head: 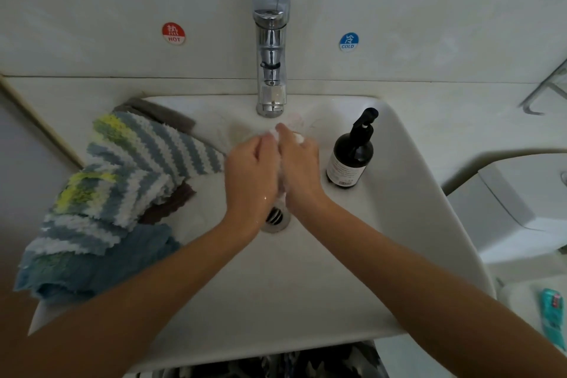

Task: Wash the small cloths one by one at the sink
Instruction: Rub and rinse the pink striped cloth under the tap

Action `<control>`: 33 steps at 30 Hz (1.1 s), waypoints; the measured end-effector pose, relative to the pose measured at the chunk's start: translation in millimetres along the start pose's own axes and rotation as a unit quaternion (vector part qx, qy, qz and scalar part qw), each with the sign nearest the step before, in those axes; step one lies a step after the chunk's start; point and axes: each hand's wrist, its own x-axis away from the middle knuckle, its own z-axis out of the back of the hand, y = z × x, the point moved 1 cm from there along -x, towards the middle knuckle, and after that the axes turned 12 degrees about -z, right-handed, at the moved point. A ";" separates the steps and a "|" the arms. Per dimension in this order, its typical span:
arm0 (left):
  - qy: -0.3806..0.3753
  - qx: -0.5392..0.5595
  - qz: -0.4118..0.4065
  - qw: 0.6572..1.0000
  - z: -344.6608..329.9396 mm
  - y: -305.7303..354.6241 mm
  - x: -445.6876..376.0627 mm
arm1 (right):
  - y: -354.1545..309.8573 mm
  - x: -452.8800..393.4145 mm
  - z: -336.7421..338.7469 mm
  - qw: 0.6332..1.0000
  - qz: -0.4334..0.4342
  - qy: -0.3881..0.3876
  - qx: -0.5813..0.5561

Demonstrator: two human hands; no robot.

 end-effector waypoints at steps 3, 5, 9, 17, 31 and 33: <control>-0.026 0.011 -0.021 0.999 -4.7 1.3 5.4 | 5.9 -2.0 7.4 0.999 -0.005 0.010 -0.036; -0.007 0.010 -0.010 1.000 -2.8 -3.1 -7.5 | 11.1 3.6 8.2 1.000 -0.003 -0.010 -0.020; 0.022 0.021 0.007 1.000 5.4 -7.3 -18.9 | 10.5 13.5 3.8 0.999 0.029 -0.042 0.005; -0.006 0.020 0.000 1.000 -8.3 2.8 -8.3 | 7.3 2.1 13.7 0.999 0.001 -0.012 -0.034; 0.002 0.013 -0.008 1.000 1.5 -4.6 -22.7 | 10.2 13.9 7.9 0.997 0.069 -0.022 0.032; -0.011 0.005 -0.028 1.000 0.3 -1.3 -9.8 | 5.3 2.5 6.3 0.996 0.083 -0.005 0.032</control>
